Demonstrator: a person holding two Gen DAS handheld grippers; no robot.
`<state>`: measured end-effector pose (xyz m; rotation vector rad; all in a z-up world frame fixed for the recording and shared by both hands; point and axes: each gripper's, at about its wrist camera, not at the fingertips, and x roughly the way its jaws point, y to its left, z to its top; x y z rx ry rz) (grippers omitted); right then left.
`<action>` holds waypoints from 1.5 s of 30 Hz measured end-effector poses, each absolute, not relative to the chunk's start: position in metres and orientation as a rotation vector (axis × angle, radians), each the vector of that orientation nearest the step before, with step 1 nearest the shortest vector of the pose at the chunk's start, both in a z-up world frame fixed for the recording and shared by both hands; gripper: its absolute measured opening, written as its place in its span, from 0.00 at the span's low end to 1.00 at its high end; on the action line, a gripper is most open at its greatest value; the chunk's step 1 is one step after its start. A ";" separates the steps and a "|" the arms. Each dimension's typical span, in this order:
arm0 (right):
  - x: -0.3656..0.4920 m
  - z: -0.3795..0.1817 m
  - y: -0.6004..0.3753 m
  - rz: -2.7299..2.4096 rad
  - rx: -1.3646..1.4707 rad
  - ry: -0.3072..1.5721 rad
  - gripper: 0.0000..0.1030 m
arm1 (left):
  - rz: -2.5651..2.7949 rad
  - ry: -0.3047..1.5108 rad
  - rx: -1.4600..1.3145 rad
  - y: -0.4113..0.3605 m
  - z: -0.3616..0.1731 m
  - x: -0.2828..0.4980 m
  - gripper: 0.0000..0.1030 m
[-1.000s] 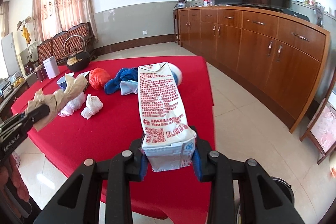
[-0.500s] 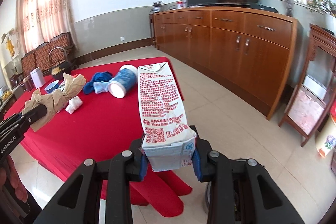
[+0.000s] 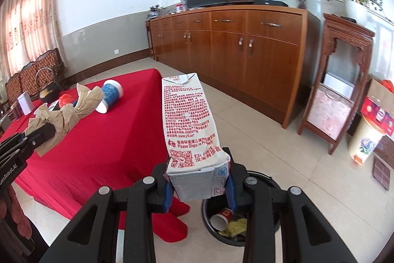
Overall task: Collect trash
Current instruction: 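Carry the milk carton and beige cloth with both grippers over the black bucket, then open both grippers to drop the carton and beige cloth into the bucket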
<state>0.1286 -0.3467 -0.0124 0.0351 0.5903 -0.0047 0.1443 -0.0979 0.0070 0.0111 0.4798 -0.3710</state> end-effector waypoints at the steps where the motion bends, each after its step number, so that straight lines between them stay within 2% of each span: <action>1: 0.125 -0.013 -0.351 -0.012 0.037 0.593 0.35 | -0.387 0.485 0.016 -0.105 0.006 0.144 0.13; 19: 0.116 -0.079 -0.432 -0.121 0.095 0.732 0.35 | -0.574 0.604 0.100 -0.203 -0.033 0.155 0.13; 37: 0.163 -0.200 -0.476 -0.096 0.104 0.987 0.35 | -0.749 0.893 0.111 -0.279 -0.136 0.187 0.13; 45: 0.194 -0.244 -0.487 -0.052 0.088 1.093 0.35 | -0.761 1.010 0.093 -0.297 -0.167 0.207 0.14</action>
